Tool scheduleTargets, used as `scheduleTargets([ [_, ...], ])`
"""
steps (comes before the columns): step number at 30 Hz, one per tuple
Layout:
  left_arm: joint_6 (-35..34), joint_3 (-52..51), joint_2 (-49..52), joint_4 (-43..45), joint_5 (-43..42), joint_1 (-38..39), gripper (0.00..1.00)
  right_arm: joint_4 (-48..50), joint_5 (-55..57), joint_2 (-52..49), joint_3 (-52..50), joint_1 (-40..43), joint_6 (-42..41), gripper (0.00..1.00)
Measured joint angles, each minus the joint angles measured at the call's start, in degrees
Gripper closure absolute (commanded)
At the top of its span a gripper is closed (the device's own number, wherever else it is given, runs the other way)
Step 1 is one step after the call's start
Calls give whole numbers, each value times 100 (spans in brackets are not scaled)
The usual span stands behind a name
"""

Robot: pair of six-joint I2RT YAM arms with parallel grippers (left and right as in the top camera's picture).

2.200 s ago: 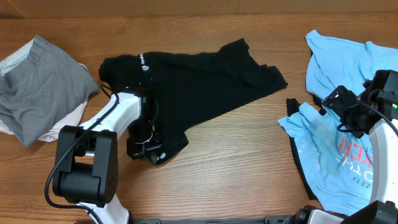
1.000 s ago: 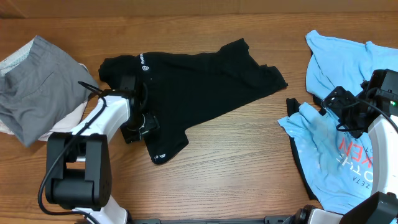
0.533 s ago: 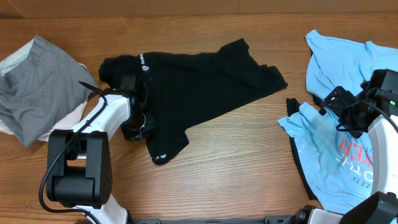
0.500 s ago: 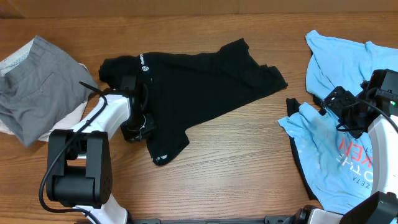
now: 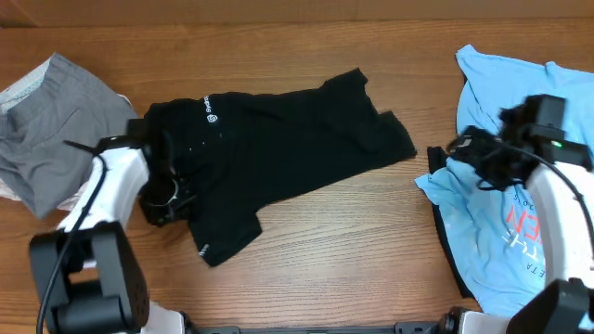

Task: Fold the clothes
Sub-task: 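Grasp the black t-shirt's right edge with the right gripper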

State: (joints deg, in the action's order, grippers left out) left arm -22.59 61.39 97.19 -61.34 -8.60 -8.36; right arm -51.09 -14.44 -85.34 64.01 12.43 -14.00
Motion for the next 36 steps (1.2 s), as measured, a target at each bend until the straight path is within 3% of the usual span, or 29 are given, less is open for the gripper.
scheduleTargets([
  [8,76,0,-39,26,-13,13,96,575,-35,-1012,0,-1067,-208,32],
  [15,181,0,-39,28,-17,13,96,1274,-28,-1720,0,-1176,-968,36],
  [17,181,0,-39,46,-17,13,96,1412,-28,-1797,0,-1178,-1200,41],
  [23,181,0,-39,92,-17,13,96,1631,50,-1814,0,-1207,-1884,44],
  [36,181,0,-39,92,-17,13,96,1574,623,-1814,0,-1639,-2251,45],
])
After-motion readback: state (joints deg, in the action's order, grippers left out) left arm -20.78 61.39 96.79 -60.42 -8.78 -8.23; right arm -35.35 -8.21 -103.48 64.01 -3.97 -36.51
